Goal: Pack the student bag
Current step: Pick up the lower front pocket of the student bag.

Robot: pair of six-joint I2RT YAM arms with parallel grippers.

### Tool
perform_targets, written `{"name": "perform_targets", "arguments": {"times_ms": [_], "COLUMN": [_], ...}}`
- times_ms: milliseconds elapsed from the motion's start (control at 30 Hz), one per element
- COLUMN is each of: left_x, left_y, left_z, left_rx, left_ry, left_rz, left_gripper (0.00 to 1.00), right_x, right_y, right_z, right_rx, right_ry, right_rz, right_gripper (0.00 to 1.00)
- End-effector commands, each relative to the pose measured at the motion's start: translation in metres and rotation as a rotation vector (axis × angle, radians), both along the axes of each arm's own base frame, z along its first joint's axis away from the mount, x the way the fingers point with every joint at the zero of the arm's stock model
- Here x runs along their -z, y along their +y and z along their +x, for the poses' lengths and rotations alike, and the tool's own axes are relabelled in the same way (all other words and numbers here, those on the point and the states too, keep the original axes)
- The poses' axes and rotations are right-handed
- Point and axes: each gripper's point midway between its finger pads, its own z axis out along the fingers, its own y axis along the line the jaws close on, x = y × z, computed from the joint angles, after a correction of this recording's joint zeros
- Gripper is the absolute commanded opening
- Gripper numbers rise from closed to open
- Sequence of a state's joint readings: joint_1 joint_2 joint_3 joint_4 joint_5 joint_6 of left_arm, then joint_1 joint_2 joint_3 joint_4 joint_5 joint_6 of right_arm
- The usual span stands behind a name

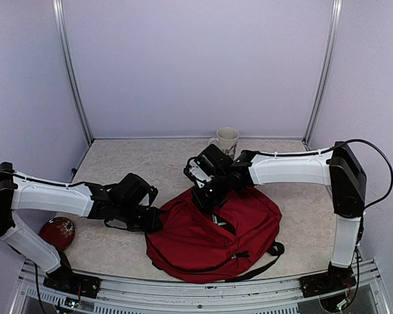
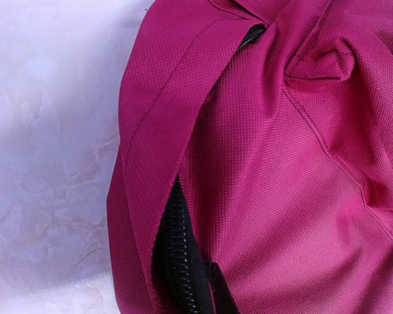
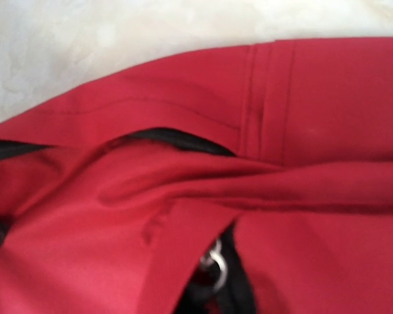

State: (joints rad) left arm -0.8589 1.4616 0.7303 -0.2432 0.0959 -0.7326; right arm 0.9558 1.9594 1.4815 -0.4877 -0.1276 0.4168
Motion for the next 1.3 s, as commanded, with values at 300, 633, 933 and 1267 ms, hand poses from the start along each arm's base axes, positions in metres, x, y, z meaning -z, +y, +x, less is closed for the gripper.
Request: {"name": "perform_targets", "arguments": {"times_ms": [300, 633, 933, 1267], "left_x": [-0.003, -0.019, -0.097, -0.022], "left_y": [0.016, 0.01, 0.001, -0.048], "left_z": [0.004, 0.009, 0.063, 0.081], "left_rx": [-0.022, 0.043, 0.042, 0.259], "left_ry": [-0.02, -0.1, -0.261, -0.117], "left_rz": [0.034, 0.05, -0.118, -0.096], "left_gripper": [0.0, 0.61, 0.87, 0.82], "right_x": [-0.034, -0.026, -0.02, -0.012], "right_y": [-0.044, -0.036, -0.028, -0.033], "right_z": [-0.051, -0.039, -0.03, -0.024], "right_rx": [-0.024, -0.021, -0.025, 0.036], "right_ry": [0.081, 0.038, 0.004, 0.044], "right_rz": [0.043, 0.044, 0.056, 0.171], "right_gripper": [0.0, 0.0, 0.09, 0.24]}}
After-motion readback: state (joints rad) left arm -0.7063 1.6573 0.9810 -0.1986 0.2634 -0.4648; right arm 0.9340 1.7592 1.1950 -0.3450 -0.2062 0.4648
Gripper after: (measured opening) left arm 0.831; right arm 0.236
